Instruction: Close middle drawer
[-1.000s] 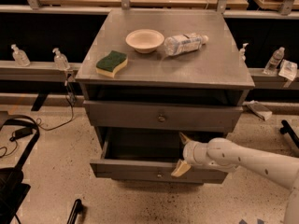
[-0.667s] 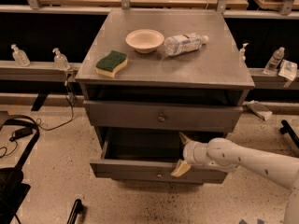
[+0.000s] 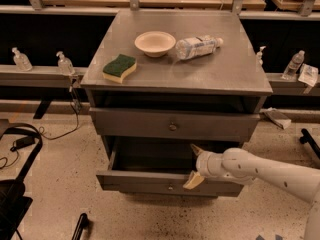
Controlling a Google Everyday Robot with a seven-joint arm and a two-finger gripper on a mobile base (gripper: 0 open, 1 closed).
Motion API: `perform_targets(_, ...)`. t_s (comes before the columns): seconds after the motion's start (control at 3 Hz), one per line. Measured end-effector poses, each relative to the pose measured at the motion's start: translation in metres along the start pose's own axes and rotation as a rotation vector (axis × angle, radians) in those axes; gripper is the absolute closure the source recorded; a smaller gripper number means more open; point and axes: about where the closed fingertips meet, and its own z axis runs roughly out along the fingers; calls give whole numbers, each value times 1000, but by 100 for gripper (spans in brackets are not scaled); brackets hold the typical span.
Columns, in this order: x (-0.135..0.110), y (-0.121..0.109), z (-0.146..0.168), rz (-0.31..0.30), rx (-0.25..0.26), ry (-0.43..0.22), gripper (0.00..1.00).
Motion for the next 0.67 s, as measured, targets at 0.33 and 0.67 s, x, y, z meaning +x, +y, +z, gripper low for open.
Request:
perform_targets(0.33,-1,-1,-1,0,0,0,13)
perform_targets(0.67,-1,-1,-1,0,0,0,16)
